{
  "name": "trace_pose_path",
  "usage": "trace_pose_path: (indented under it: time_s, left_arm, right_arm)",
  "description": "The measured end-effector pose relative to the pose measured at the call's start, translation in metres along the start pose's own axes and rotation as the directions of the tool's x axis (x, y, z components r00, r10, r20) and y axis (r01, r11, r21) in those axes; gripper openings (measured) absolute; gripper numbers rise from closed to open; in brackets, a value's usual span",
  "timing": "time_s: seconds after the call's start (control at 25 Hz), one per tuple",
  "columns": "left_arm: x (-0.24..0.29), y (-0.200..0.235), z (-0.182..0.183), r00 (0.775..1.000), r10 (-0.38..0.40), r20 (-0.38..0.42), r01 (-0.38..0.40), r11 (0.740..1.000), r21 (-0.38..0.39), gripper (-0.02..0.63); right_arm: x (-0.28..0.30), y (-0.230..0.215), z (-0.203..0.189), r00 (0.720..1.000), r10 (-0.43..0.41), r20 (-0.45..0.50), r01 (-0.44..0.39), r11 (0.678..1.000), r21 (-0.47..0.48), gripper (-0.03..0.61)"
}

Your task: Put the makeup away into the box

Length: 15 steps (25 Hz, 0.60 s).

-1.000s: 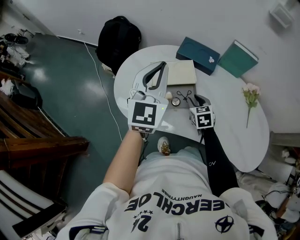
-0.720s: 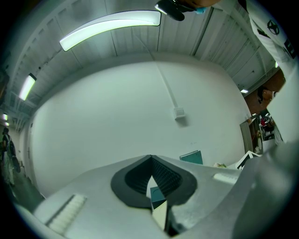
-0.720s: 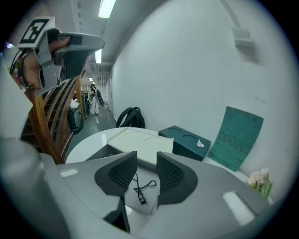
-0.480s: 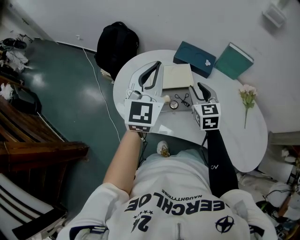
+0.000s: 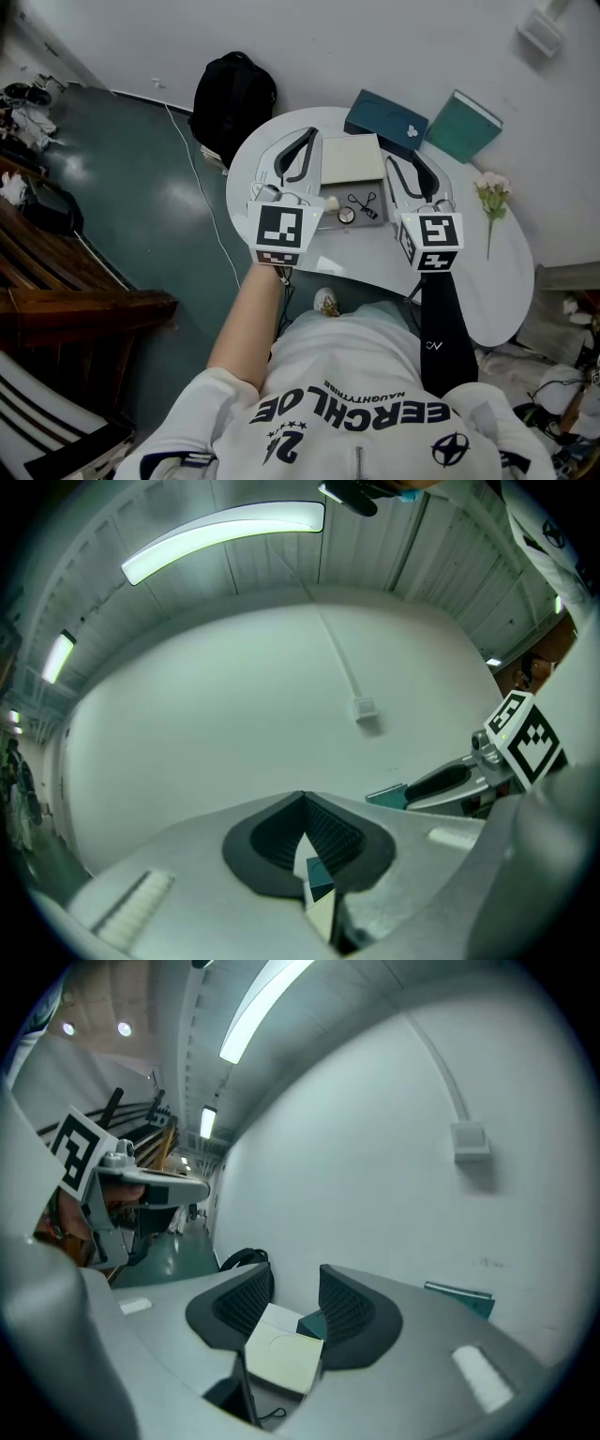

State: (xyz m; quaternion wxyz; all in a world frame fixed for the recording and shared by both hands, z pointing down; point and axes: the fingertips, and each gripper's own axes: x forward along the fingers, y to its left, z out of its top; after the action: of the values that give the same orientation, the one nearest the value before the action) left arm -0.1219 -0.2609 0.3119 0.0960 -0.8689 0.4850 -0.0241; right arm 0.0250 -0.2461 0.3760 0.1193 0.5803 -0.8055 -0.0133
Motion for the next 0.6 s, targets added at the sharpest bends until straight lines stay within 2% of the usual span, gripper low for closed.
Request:
trace_pose_path:
  time_s: [0.16, 0.6]
  left_arm:
    - [0.001, 0.001, -0.002, 1.0, 0.002, -0.004, -0.002, 1.0, -0.003, 0.002]
    - [0.0, 0.002, 0.001, 1.0, -0.003, 0.008, 0.003, 1.0, -0.002, 0.002]
  right_arm:
    - [-0.008, 0.001, 0.026, 0.997, 0.001, 0.072, 0.001, 1.0, -0.03, 0.213]
    - [-0.007, 0.001, 0.021, 0.998, 0.0, 0.056, 0.002, 1.0, -0.03, 0.219]
